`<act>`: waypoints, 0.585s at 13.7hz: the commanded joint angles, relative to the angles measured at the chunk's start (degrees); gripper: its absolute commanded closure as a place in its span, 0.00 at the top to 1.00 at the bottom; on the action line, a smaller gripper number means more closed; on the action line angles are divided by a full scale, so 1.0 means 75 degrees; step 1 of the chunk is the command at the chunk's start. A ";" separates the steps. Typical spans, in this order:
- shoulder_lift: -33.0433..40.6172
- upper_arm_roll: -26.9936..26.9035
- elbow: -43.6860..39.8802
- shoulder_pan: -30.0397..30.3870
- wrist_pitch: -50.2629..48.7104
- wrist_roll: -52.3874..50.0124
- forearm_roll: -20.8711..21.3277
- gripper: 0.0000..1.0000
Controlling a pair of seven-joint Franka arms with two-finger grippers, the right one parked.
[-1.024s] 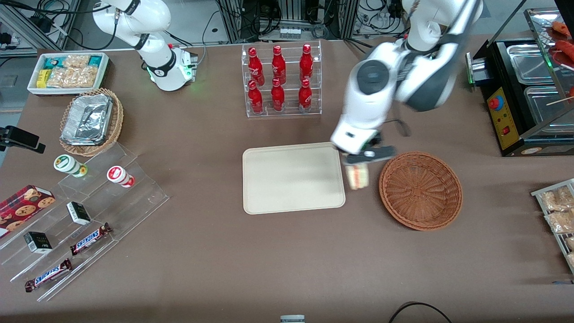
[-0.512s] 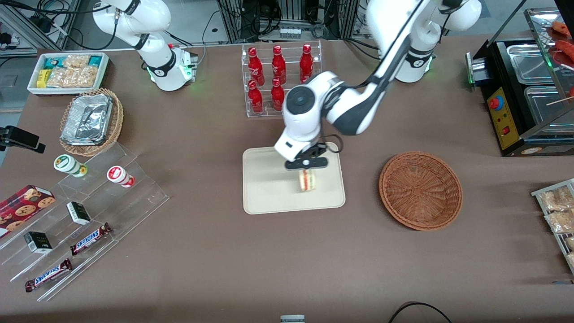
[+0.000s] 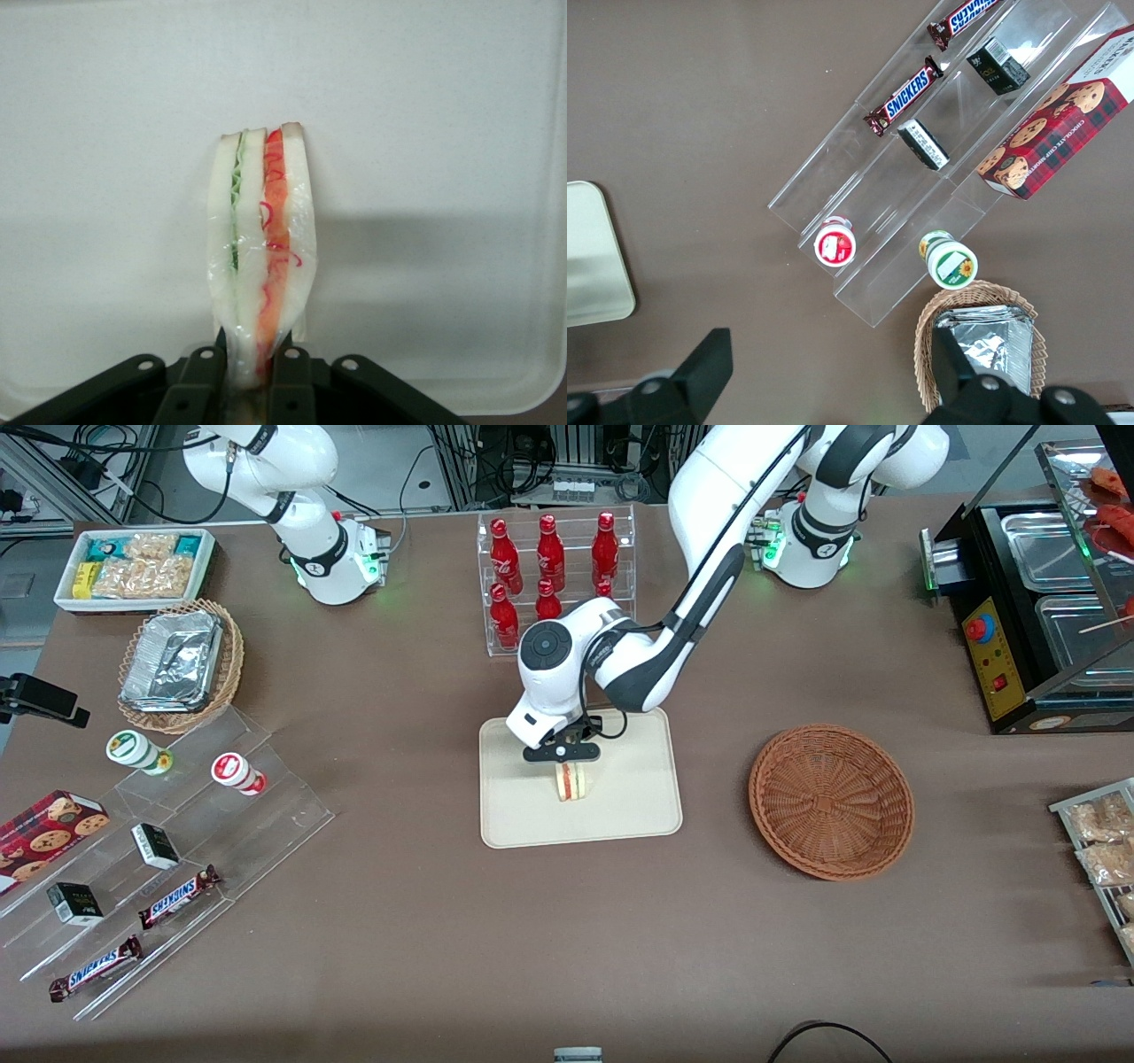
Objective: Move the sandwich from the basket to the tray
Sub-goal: 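Lower the sandwich onto the tray and open the left gripper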
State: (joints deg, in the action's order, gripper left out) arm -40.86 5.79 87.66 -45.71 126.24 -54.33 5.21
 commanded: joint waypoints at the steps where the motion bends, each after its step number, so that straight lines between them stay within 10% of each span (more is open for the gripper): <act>1: -0.0049 -0.0140 -0.0204 -0.0152 -0.0039 -0.0197 0.0090 1.00; 8: 0.2222 -0.0350 -0.0203 0.0433 -0.1488 -0.0677 -0.0004 1.00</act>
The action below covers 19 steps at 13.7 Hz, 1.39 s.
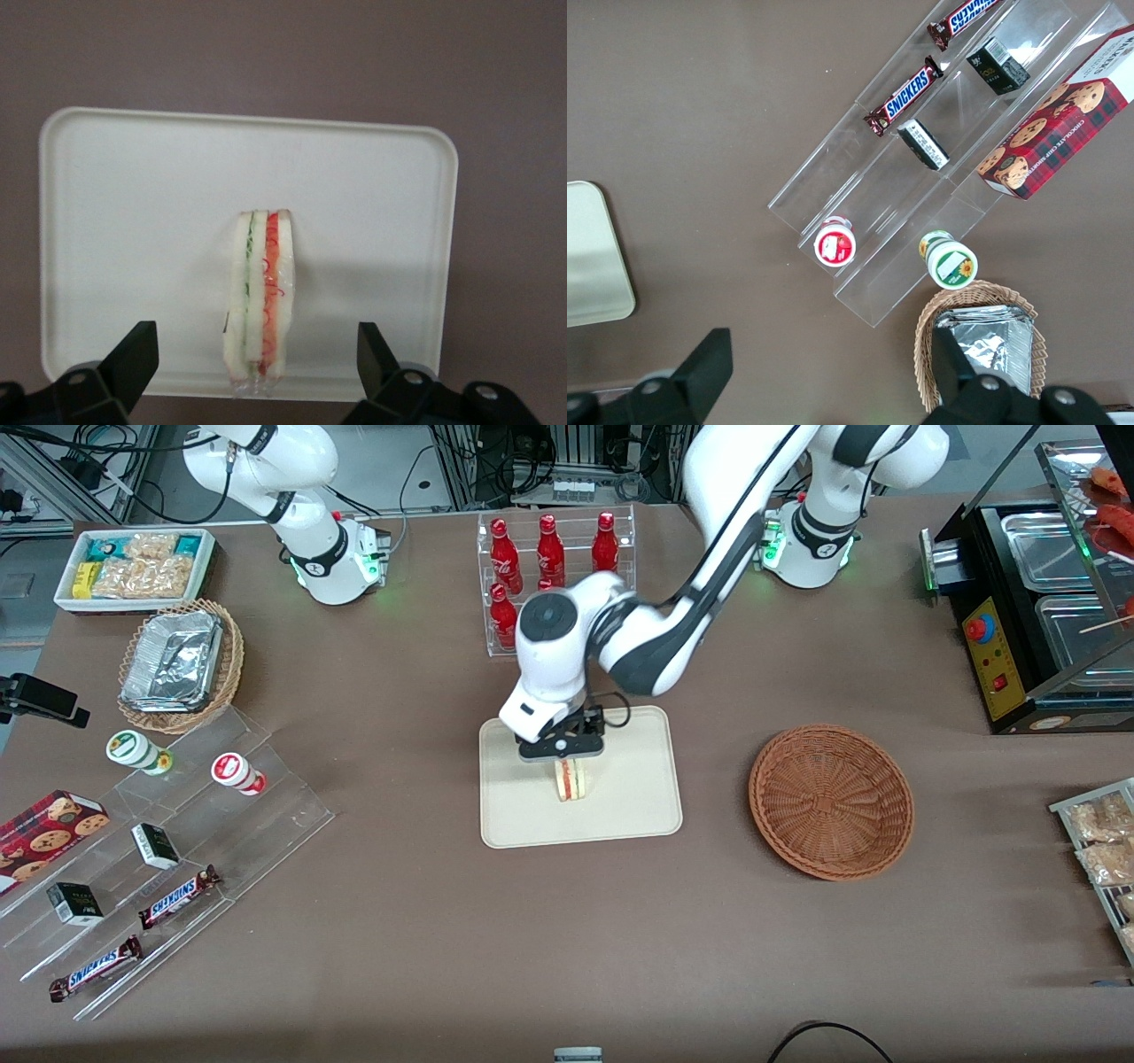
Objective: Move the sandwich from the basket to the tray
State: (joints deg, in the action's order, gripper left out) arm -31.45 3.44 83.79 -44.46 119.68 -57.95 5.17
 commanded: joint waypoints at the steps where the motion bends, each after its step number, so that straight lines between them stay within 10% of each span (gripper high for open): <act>1: 0.1319 -0.0036 0.0312 0.0465 -0.1093 -0.0231 0.0013 1.00; 13: 0.4895 -0.0036 0.1178 0.4811 -0.4426 0.5459 -0.0725 1.00; 19: 0.4712 -0.0036 0.0738 0.5623 -0.4649 0.6987 -0.0702 1.00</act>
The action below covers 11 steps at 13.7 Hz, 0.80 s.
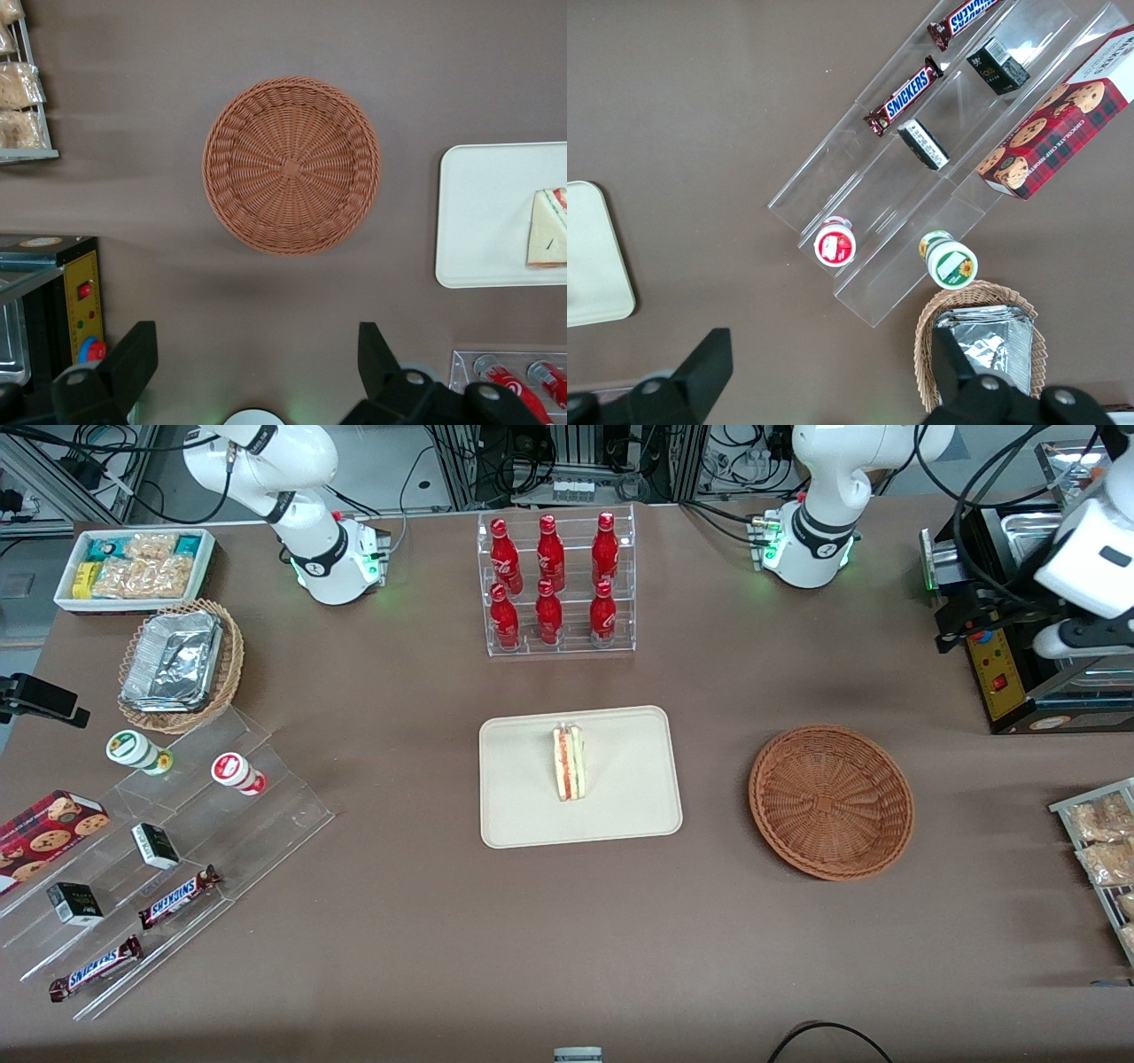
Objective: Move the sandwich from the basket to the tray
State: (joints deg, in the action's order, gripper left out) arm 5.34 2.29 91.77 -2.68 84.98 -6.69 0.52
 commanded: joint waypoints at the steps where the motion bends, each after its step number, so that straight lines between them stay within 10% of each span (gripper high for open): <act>1: -0.0394 0.0116 -0.0643 0.0053 -0.0091 0.0154 -0.0081 1.00; 11: -0.0910 0.0046 -0.1042 -0.0134 0.0096 0.0787 0.0224 1.00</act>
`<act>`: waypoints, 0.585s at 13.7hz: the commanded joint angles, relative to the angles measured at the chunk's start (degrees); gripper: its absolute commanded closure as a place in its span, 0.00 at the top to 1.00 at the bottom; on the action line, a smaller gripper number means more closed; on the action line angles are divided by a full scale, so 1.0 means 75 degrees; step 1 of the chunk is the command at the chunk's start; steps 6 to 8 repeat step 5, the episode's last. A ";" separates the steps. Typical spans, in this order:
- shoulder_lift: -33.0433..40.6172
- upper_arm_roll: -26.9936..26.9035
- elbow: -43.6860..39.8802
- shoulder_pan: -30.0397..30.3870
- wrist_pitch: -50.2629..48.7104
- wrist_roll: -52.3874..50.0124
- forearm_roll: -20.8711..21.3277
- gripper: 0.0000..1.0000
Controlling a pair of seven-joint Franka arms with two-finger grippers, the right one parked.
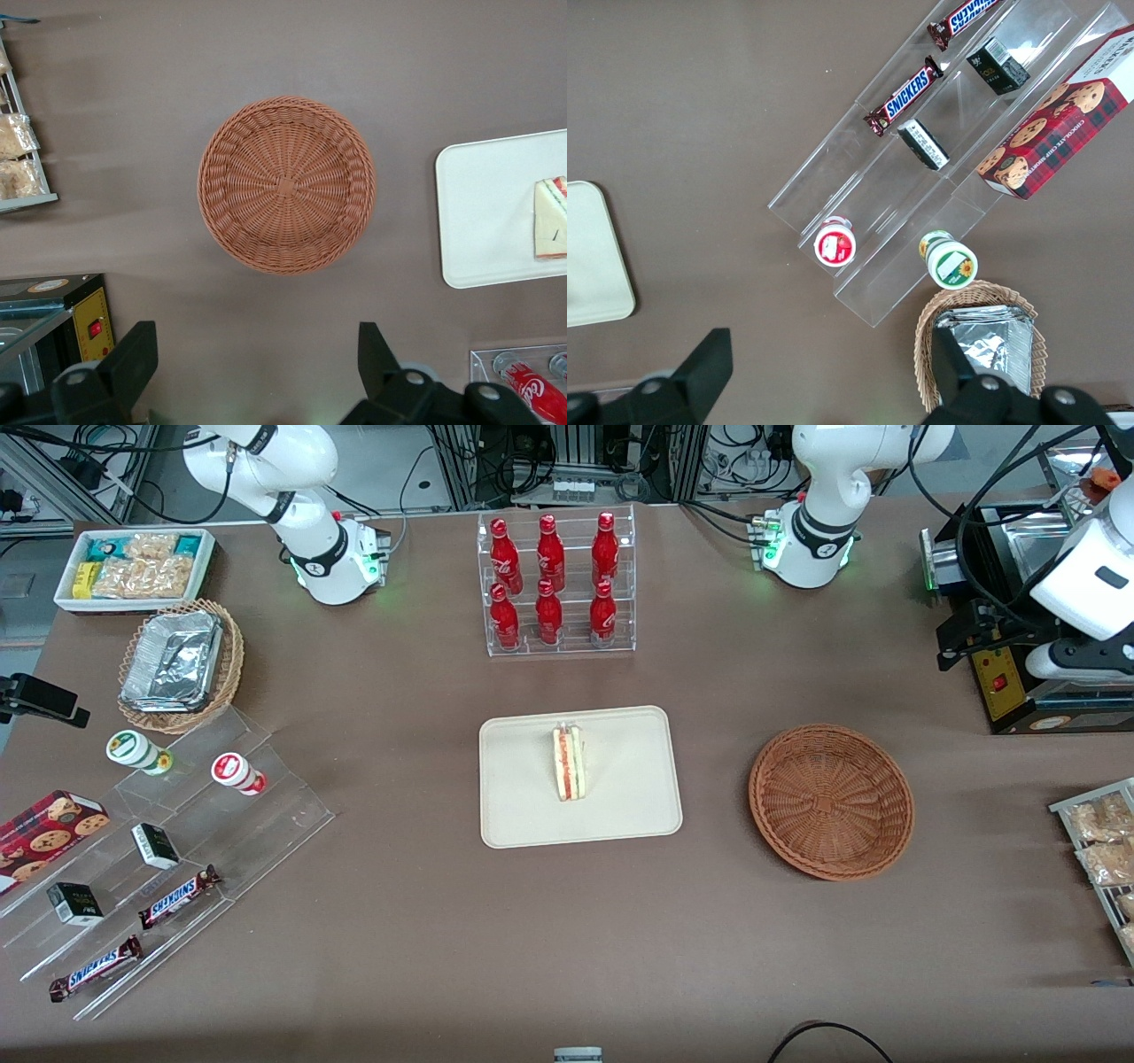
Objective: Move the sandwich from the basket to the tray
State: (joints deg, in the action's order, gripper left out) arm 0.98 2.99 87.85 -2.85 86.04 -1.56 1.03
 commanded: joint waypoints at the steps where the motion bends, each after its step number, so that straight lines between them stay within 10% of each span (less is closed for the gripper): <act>1: -0.0423 -0.0047 -0.0708 -0.0112 -0.0116 0.0068 0.0144 1.00; 8: -0.0342 -0.0141 -0.0710 -0.0170 -0.0373 0.0068 0.0073 1.00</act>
